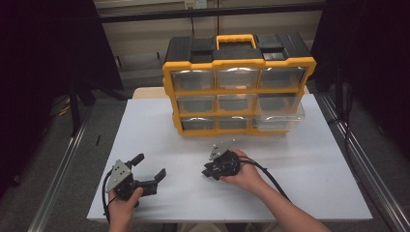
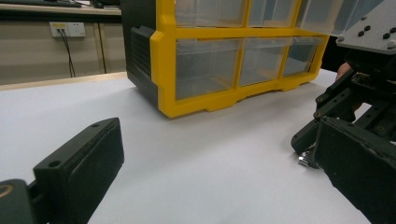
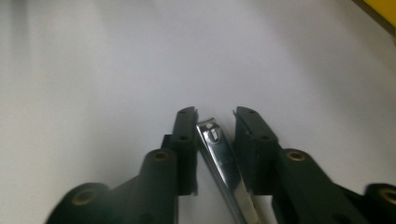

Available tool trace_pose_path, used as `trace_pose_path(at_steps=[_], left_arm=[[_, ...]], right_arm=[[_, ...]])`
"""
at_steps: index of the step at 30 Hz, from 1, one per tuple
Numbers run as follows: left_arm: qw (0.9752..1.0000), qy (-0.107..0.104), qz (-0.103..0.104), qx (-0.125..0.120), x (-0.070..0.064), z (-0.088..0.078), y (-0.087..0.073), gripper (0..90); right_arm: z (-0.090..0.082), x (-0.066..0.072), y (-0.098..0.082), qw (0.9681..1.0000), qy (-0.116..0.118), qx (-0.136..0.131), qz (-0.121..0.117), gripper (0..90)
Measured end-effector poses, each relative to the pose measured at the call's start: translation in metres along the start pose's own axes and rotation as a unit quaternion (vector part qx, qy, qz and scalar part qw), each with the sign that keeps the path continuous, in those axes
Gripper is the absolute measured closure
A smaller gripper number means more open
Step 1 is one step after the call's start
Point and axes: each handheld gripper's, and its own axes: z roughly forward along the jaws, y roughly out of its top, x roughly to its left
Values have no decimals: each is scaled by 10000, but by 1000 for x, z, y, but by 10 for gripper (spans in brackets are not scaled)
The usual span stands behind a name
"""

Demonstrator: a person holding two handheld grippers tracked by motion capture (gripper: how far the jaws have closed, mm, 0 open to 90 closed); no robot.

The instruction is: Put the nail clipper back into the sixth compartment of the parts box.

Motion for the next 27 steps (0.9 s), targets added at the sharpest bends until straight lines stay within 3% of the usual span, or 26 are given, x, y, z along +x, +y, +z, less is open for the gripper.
trace_pose_path(at_steps=[3, 8, 13, 14, 16, 20, 27], left_arm=[[10000, 17, 36, 41, 0, 0, 0, 19], [10000, 23, 59, 46, -1, 0, 0, 19], [10000, -2, 33, 33, -1, 0, 0, 19], [10000, 1, 53, 34, 0, -1, 0, 19], [10000, 9, -22, -19, -1, 0, 0, 19], [10000, 14, 28, 20, -1, -1, 0, 19], [10000, -19, 43, 34, -2, 0, 0, 19]], right_arm=[[0, 1, 0, 10000, 36, -18, -16, 803], [-2, 2, 1, 9999, 49, 125, 59, 805], [-2, 3, 1, 9998, 37, 74, 152, 806], [-4, 3, 2, 9996, 36, 189, 218, 807], [-5, 4, 1, 9994, -12, 34, 342, 807], [-15, 2, -2, 9984, -67, -258, 504, 808], [-28, -1, -7, 9933, -110, -727, 894, 817]])
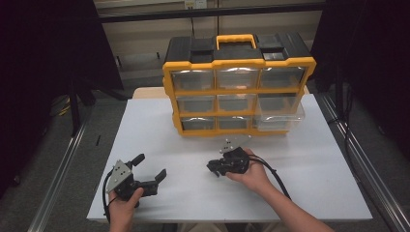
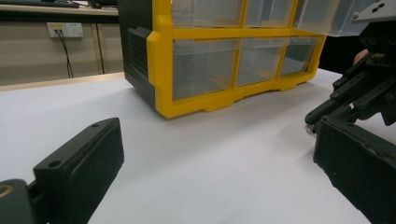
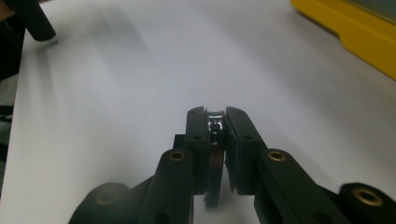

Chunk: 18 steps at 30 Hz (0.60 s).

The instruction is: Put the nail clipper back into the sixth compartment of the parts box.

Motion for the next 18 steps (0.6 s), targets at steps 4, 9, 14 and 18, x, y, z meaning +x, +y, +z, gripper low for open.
trace_pose_path(at_steps=[4, 9, 14, 18], left_arm=[[10000, -13, 5, -10, -1, 1, 0, 19], [10000, -9, -2, 5, -1, 1, 0, 19], [10000, -7, 11, 29, 0, 0, 0, 20], [10000, 1, 1, -11, 0, 1, 0, 20]], right_arm=[[-5, -1, -4, 9998, -15, -133, 154, 818], [-11, -3, -6, 9992, 2, -322, 226, 818], [-16, -2, -4, 9980, -48, -549, 298, 818], [-21, -2, -2, 9959, -69, -831, 358, 818]])
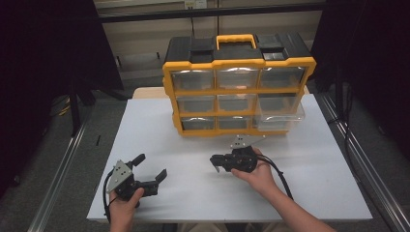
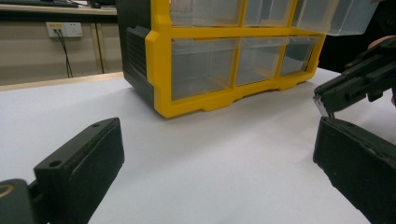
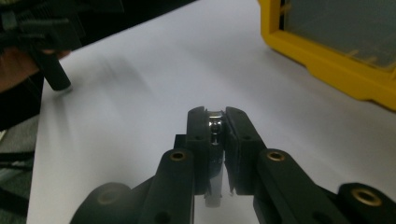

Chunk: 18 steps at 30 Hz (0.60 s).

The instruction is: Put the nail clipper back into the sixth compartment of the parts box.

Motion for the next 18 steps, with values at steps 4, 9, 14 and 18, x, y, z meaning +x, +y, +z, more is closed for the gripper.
trace_pose_path(at_steps=[4, 9, 14, 18], left_arm=[[10000, 1, 7, 6, 0, 0, 0, 20], [10000, 19, 40, 38, 0, 0, 0, 20], [10000, 10, 12, 38, 0, 0, 0, 20], [10000, 55, 29, 34, 1, -1, 0, 21]], right_arm=[[-7, 1, 5, 9996, 10, -276, 99, 818], [-16, 1, 9, 9986, -55, -506, 122, 818], [-25, -2, 13, 9974, -175, -681, 159, 818], [-31, -3, 16, 9965, -227, -789, 163, 818]])
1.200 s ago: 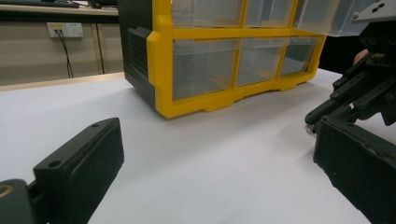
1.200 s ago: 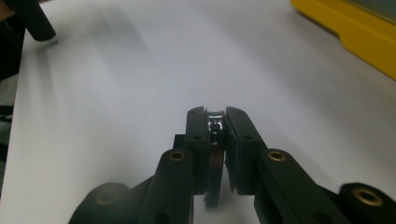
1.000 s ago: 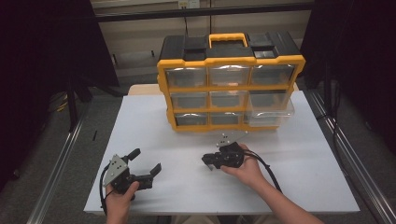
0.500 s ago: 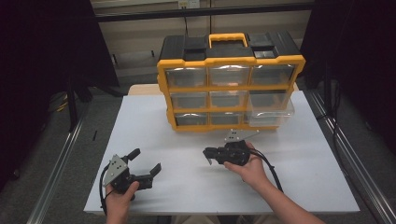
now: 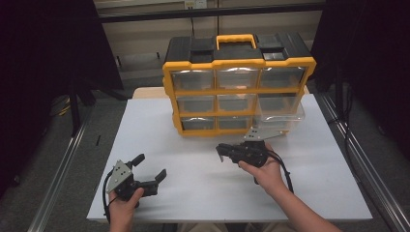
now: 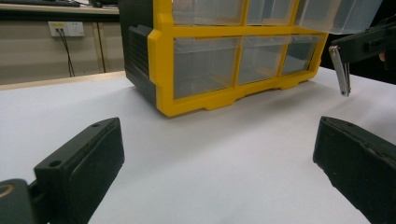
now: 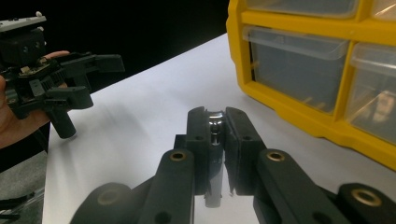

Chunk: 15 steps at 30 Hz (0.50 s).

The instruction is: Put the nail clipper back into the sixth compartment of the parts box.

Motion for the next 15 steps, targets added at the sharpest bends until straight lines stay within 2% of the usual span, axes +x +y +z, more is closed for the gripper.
trace_pose_path(at_steps=[15], left_arm=[[10000, -12, -27, -19, 1, 0, 0, 21]], right_arm=[[-18, -4, 19, 9996, -113, -259, 42, 818]])
